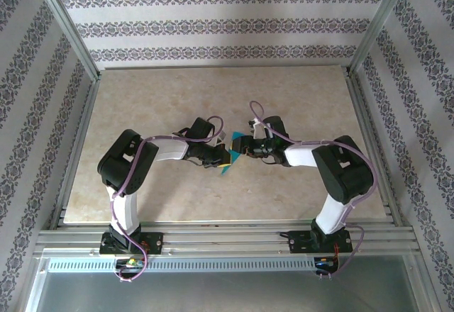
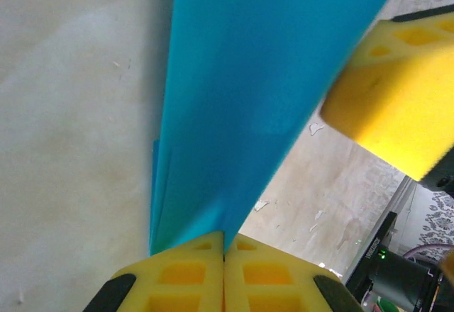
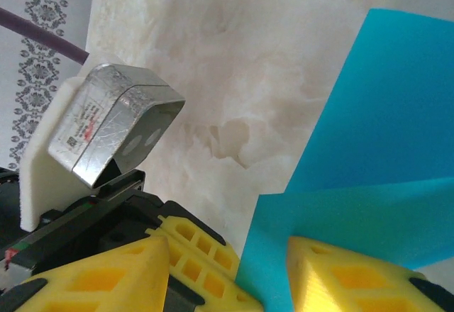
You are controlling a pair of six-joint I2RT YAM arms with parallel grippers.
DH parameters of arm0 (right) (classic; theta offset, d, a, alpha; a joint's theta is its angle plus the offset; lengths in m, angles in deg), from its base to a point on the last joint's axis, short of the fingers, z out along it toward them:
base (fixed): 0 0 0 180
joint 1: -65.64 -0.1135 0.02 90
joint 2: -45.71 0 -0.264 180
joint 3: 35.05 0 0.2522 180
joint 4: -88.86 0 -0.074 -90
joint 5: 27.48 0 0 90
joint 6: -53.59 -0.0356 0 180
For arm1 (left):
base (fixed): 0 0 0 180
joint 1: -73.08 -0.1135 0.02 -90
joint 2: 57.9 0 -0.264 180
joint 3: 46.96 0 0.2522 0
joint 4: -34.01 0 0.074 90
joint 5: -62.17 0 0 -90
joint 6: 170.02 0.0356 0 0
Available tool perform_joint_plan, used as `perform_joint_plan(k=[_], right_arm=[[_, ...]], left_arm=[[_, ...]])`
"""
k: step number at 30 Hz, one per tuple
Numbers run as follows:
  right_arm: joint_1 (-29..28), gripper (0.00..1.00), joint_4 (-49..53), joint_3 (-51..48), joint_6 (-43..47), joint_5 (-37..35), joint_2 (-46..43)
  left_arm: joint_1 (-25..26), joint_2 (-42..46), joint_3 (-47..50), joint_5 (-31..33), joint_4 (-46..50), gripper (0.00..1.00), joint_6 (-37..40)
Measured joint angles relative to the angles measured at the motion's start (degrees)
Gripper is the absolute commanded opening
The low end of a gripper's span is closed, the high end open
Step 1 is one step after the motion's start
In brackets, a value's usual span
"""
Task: Fold a paper plane with a square sheet of paper (pick it up from the middle)
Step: Fold the wing for the fifth time at the center of the table.
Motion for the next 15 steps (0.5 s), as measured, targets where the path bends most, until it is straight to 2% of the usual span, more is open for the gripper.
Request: perform_joint_plan(k=[10,15], right_arm=[[0.0,0.47,-2.6,2.1,-1.2,0.6,3.6],[0.0,0.47,-2.6,2.8,-2.4,0.0,5.1]], left_arm=[[0.0,0.0,0.0,-0.1,0.0,0.22,-0.2],[0.0,0.2,0.1,0.0,0.0,0.24,0.5]])
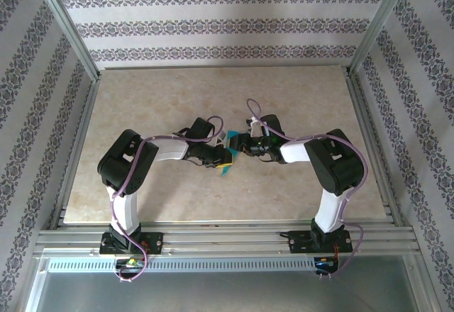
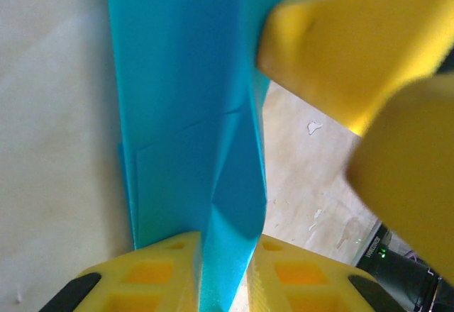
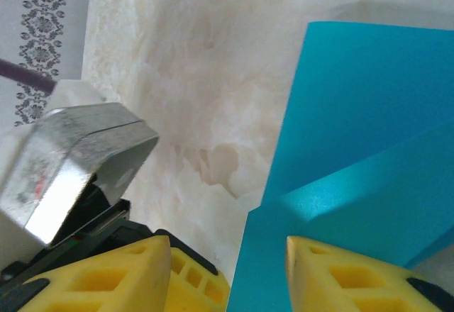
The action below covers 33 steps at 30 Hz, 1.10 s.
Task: Fold a paper plane with a square sheet of paper (pick it up from the middle)
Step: Fold the wing for the fifth time at the center of the table.
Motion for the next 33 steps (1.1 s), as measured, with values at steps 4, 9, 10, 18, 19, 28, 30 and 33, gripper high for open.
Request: perform_joint_plan(k=[4,9,10,18,19,28,30,33], right_arm=[[0.0,0.47,0.0,0.1,-0.6,-0.2,0.4],[-0.6,0.47,0.0,1.1,-1.3,-0.6,0.4],[-0.7,0.47,0.0,1.2,-1.3,-0.6,0.4],[-0.7,0.47,1.0,2.4,-1.7,-1.7,0.4],[-0.7,0.47,1.2,2.5,-1.9,-1.9,0.4],[-0.7,0.45,1.8,2.4,-2.8,-2.8,-0.2],[-0.6,0.47,2.3,1.4,-3.0,-3.6,-2.2],[-0.6,0.48,4.6,0.3,-3.0,-5.0,-5.6]], left_arm=[[0.0,1.1,0.5,0.8,0.0,0.24,0.8],[0.0,3.5,1.8,2.4,0.1,0.28,1.9],[0.0,4.2,2.2,2.8,0.1,0.29,2.2],[1.5,8.9,4.3,10.2,0.0,0.33,7.1],[2.1,9.2,4.7,11.6,0.0,0.33,8.1],[5.0,12.8,9.5,20.3,-2.9,0.36,13.0],[5.0,14.8,10.4,21.4,-3.9,0.38,13.6],[5.0,16.4,10.6,22.1,-4.8,0.39,14.2]])
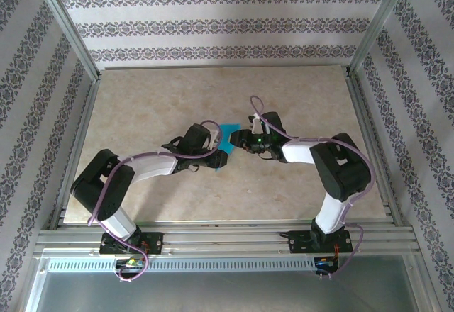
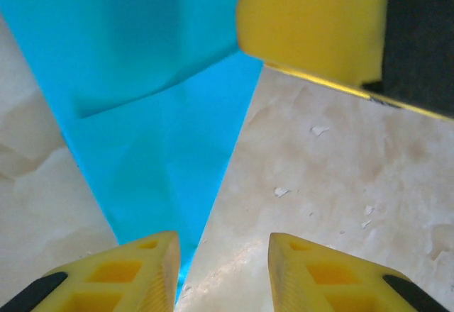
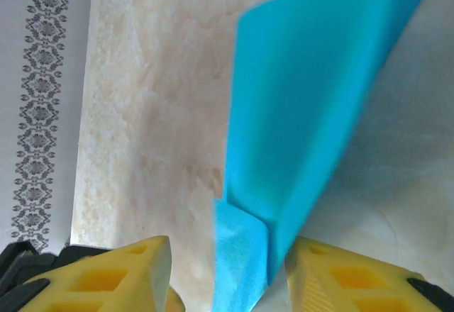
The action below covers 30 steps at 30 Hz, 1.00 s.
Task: Fold a paper plane with a square sheet of paper (pick it up from the middle)
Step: Fold the wing for the fifth time at the center of the table.
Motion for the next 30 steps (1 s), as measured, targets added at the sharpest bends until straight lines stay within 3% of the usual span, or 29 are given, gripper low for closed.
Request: perform_joint_plan(k=[8,11,21,30], right_arm=[[0.0,0.48,8.5,0.0,-0.1,-4.3,-2.6],[0.0,0.46,10.5,0.2,-0.3,-4.8,-2.3],[0.0,0.42,11.4,3.1,-1.5,-4.9,2.6],[0.0,0.36,11.3,4.6,-1.7,-4.1,4.6]], left_arm=[[0.0,-2.0,-2.3,2.6,0.3,0.37,-0.1],[0.0,-2.9,-3.1,3.1,0.3,0.32,-0.4],[0.0,-5.1,-4.9,6.8,1.2,0.16,-1.5],[-0.4,-9.0,-5.7,8.5,2.5,0.13,-2.4]])
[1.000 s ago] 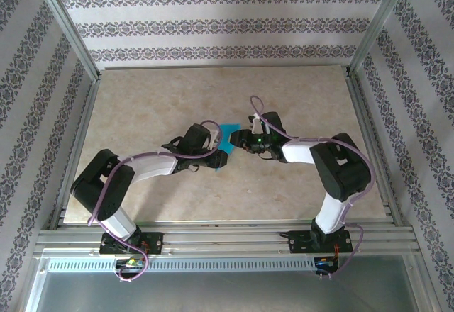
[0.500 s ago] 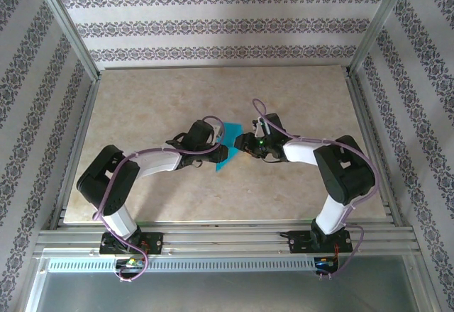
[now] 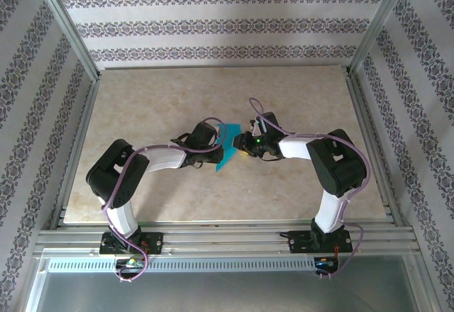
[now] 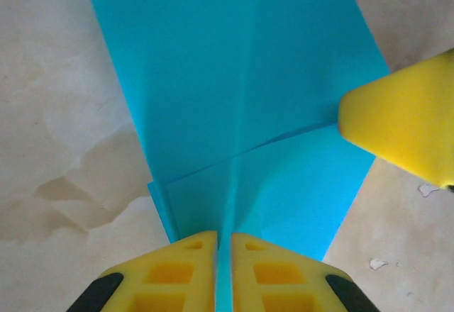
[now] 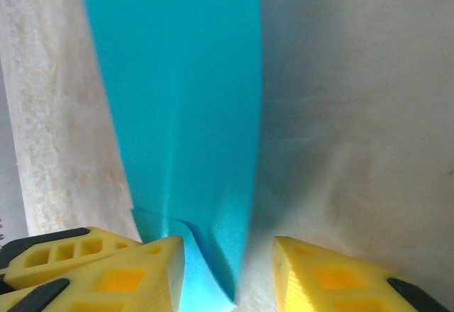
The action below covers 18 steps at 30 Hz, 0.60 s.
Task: Fold a paper plane with a square sheet of paper (pick it up from the middle)
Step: Fold the wing for the fifth time at the center of the table.
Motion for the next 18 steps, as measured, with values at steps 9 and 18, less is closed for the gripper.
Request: perform_joint_plan(k=[9,18], right_arm=[[0.0,0.28,0.1,1.5,-0.1,1.7,1.9],[-0.1,0.06,0.3,2.2,-1.7,1.6,2.4]], left_arm=[[0.0,-0.6,-0.9,0.2,1.4,0.12,-0.4],[-0.3,-0.6,-0.9,0.2,2.1,0.21,0.1]])
